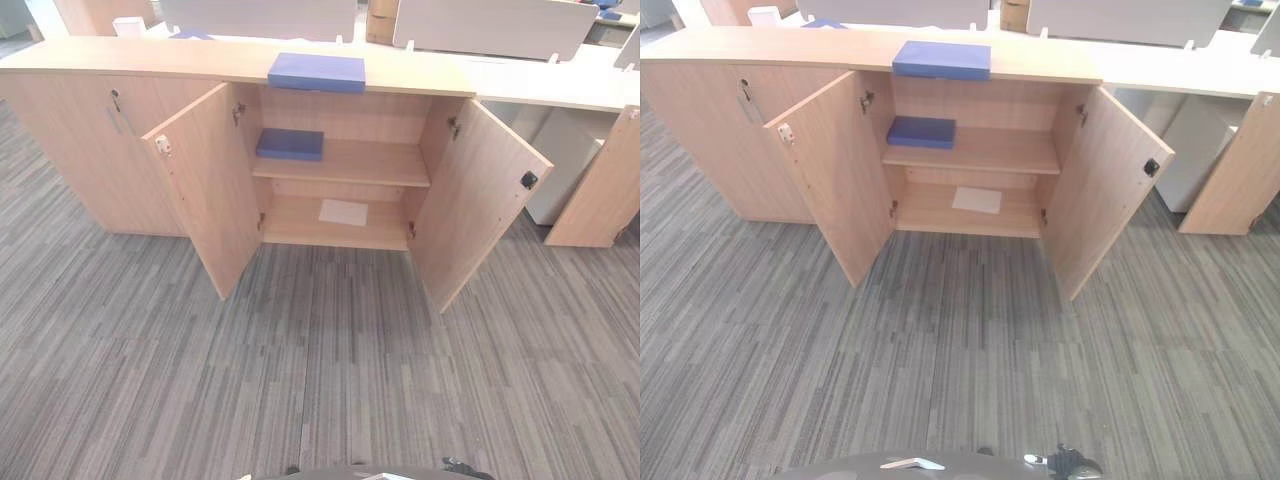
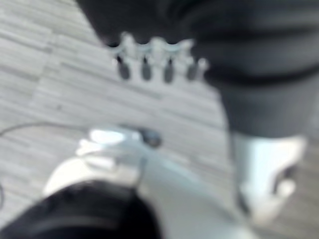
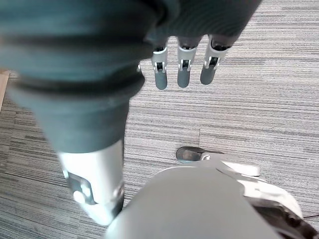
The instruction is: Put the empty folder in the office cabinet
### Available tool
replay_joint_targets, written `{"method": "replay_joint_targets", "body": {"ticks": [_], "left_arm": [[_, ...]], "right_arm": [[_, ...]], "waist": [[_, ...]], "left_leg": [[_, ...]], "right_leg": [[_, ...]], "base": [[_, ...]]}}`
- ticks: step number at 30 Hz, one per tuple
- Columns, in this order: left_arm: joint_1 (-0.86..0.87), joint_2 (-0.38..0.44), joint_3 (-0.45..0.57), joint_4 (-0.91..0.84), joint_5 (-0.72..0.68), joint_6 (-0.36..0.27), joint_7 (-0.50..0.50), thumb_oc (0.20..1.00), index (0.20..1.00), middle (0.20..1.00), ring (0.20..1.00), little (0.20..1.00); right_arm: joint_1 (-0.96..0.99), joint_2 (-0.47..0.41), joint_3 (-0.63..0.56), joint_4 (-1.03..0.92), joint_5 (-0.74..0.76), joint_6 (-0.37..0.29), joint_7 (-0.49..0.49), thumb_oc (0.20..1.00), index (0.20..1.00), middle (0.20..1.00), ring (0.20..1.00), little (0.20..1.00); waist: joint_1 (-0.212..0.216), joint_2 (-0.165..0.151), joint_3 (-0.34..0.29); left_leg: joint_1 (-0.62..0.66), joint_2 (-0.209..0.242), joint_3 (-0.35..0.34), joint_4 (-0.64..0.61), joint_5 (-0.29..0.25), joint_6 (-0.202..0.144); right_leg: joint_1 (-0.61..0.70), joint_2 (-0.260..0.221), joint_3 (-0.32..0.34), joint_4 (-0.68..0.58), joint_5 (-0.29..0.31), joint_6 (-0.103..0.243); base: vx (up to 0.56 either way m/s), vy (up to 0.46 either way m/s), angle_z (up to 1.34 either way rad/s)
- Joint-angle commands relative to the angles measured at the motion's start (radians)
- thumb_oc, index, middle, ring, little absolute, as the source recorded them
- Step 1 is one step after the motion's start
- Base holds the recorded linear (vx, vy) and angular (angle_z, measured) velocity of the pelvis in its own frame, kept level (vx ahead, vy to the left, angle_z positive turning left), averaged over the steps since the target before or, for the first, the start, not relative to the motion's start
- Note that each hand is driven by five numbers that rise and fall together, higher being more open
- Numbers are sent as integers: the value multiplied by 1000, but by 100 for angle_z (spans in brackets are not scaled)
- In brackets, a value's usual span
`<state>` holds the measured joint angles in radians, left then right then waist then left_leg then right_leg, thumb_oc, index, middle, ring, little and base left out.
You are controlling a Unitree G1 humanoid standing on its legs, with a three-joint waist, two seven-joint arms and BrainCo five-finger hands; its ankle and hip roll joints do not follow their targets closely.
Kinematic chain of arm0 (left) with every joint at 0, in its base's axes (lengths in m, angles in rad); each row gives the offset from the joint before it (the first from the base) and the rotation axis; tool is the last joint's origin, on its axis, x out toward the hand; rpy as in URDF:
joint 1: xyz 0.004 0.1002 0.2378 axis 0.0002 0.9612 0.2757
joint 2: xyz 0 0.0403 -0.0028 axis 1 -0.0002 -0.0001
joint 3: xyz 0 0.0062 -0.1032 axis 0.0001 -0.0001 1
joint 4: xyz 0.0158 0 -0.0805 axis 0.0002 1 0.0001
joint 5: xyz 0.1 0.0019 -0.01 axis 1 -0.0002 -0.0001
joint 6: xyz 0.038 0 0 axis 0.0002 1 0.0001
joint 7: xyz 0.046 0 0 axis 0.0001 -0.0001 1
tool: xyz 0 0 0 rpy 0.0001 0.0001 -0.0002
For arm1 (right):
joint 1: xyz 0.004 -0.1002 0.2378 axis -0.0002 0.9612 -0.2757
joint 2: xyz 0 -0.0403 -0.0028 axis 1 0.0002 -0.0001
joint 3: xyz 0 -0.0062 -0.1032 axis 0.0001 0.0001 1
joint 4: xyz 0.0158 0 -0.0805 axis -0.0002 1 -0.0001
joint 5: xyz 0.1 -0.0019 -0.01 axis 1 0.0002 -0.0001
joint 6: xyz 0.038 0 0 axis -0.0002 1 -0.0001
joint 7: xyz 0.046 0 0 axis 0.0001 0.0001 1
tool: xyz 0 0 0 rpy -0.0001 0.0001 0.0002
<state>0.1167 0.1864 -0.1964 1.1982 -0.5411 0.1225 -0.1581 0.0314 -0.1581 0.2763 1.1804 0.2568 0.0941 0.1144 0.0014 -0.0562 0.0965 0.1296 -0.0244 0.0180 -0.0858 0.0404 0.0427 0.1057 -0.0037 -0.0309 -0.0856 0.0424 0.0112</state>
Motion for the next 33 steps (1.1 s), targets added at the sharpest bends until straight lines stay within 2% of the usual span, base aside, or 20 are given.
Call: {"method": "replay_joint_targets", "body": {"ticks": [1, 15, 20, 24, 25, 27, 29, 30, 31, 32, 33], "left_arm": [[-52, -18, -1, 38, -17, 8, 5, 1000, 1000, 1000, 1000, 1000], [-51, -18, 0, 35, -14, 8, 1, 1000, 1000, 1000, 1000, 1000], [-51, -10, -3, 25, 22, -10, 10, 1000, 1000, 1000, 1000, 1000], [-56, -5, 0, 16, -2, -10, 28, 1000, 1000, 1000, 1000, 1000], [-57, -4, 4, 13, -12, -6, 33, 1000, 1000, 1000, 1000, 1000], [-69, -1, 7, 10, -6, 2, 43, 1000, 1000, 1000, 1000, 1000], [-81, 1, 8, 16, 3, 2, 41, 1000, 1000, 1000, 1000, 1000], [-81, 1, 8, 16, 3, 2, 41, 1000, 1000, 1000, 1000, 1000], [-82, 1, 11, 19, 4, 3, 40, 1000, 1000, 1000, 1000, 1000], [-81, -2, 18, 25, 7, 9, 37, 1000, 1000, 1000, 1000, 1000], [-70, -6, 33, 36, 34, 7, 34, 1000, 1000, 1000, 1000, 1000]], "right_arm": [[-49, -31, 16, -10, 11, -1, -12, 1000, 1000, 1000, 1000, 1000], [-51, -34, 15, -14, 5, -17, -33, 1000, 1000, 1000, 1000, 1000], [-56, -41, 17, -39, 15, -27, -41, 1000, 1000, 1000, 1000, 1000], [-59, -50, 26, -62, -5, -24, -43, 1000, 1000, 1000, 1000, 1000], [-59, -53, 27, -66, -8, -28, -42, 1000, 1000, 1000, 1000, 1000], [-69, -77, 32, -97, 21, -39, -37, 1000, 1000, 1000, 1000, 1000], [-72, -90, 39, -111, 68, -65, -44, 1000, 1000, 1000, 1000, 1000], [-72, -90, 39, -111, 68, -65, -44, 1000, 1000, 1000, 1000, 1000], [-70, -94, 39, -116, 79, -70, -49, 1000, 1000, 1000, 1000, 1000], [-67, -97, 34, -120, 87, -78, -50, 1000, 1000, 1000, 1000, 1000], [-61, -97, 21, -126, 76, -81, -44, 1000, 1000, 1000, 1000, 1000]], "waist": [[-10, 23, 31], [-13, 23, 35], [-16, 25, 49], [-17, 23, 68], [-18, 20, 74], [-15, 4, 109], [-2, -3, 155], [-2, -3, 155], [-1, 0, 168], [0, 7, 180], [1, 23, 193]], "left_leg": [[10, -36, 61, -1, -55, 23], [11, -33, 66, -1, -53, 22], [12, -29, 70, -1, -49, 24], [13, -27, 79, 22, -56, 26], [5, -28, 90, 59, -70, 26], [-87, -37, 126, 280, -125, 25], [-244, -16, 123, 529, -41, -15], [-244, -16, 123, 529, -41, -15], [-295, 1, 125, 574, -6, -31], [-327, 23, 138, 564, 28, -45], [-327, 51, 163, 430, 68, -56]], "right_leg": [[19, 17, -34, -2, 28, 53], [19, 19, -34, -1, 29, 51], [11, 21, -35, 24, 18, 46], [7, 24, -36, 39, 8, 37], [4, 20, -42, 47, 4, 34], [-22, -3, -69, 85, -8, 8], [-26, -3, -67, 102, -10, -22], [-26, -3, -67, 102, -10, -22], [-24, 2, -65, 105, -12, -29], [-17, 8, -62, 107, -20, -30], [6, 21, -57, 106, -34, -25]], "base": [[0, 0, 0], [0, 0, 0], [-2, -51, 0], [-3, -108, 0], [-36, -123, 0], [-127, -209, -4], [-145, -187, -12], [-77, -113, -7], [-16, -66, 18], [59, -47, -2], [190, 38, -3]]}}
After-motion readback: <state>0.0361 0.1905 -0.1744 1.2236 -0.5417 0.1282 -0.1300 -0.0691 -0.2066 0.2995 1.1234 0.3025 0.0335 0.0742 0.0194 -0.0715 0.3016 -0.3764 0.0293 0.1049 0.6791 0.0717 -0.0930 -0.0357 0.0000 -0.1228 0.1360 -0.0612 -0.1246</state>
